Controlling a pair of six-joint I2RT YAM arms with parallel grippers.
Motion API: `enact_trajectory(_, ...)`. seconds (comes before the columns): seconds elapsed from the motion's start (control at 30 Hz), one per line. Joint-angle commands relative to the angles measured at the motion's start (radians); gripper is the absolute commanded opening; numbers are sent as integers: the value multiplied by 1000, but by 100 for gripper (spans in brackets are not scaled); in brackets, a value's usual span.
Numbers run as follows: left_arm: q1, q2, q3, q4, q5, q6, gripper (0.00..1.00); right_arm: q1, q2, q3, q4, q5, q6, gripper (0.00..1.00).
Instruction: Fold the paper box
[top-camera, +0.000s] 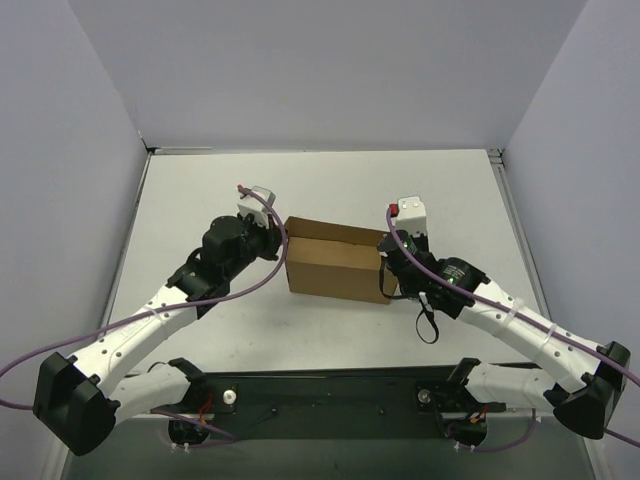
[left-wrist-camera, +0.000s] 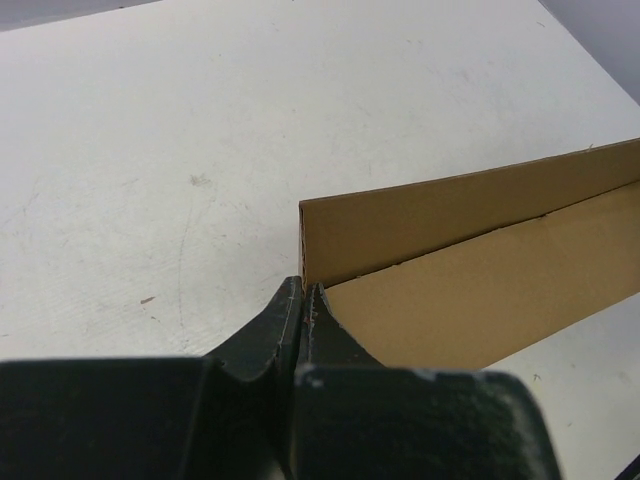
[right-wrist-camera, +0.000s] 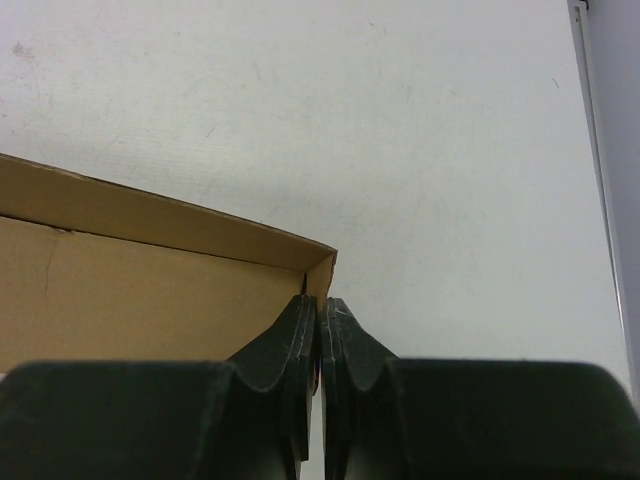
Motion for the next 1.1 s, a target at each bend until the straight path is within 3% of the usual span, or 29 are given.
enact_trajectory(0.0, -102, 22, 1, 51, -70, -69, 0, 37, -12, -5, 103, 26, 19, 0)
enact_trajectory(0.3, -185, 21, -43, 57, -162, -123, 0, 40, -8, -20, 101, 37, 30, 0)
enact_trajectory(1.07, -257, -7, -106, -73, -214, -244, 0, 39, -8, -37, 98, 61, 33, 0)
